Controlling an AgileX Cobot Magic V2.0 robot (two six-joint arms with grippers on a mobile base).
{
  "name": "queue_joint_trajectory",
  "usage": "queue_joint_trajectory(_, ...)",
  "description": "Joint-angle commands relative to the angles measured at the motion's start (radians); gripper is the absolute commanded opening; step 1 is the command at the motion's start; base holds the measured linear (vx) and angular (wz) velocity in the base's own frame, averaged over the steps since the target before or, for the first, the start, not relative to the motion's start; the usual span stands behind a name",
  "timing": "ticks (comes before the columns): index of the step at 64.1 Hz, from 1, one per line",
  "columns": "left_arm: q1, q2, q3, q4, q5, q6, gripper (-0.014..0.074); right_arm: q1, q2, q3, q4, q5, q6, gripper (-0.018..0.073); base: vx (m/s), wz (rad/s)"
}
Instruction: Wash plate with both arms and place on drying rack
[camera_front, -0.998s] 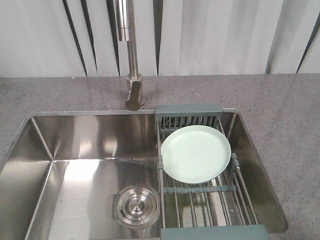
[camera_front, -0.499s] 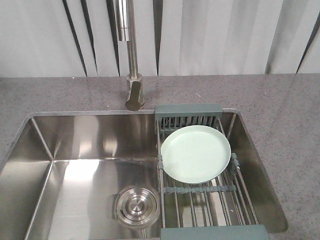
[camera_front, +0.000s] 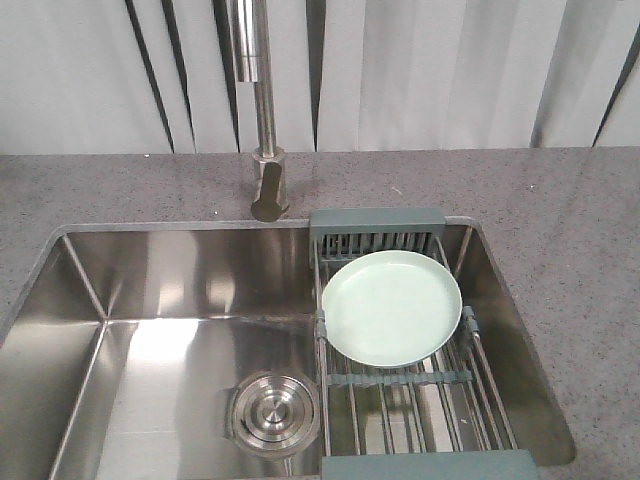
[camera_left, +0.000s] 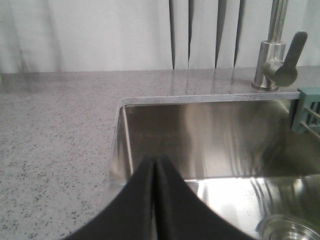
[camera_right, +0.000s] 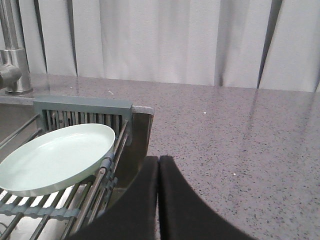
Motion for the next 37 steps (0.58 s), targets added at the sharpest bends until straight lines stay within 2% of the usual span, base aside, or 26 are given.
queue_joint_trajectory(1, -0.003, -0.016, 0.015, -0.009, -0.071, -0.003, -0.0006, -0.005, -0.014, 0.019, -0.003, -0.074, -0.009, -0.0008, 0.00, 0.00)
queue_joint_trajectory(37, -0.003, -0.016, 0.015, -0.009, -0.071, -0.003, -0.0006, -0.005, -0.014, 0.019, -0.003, -0.074, -0.009, -0.0008, 0.00, 0.00)
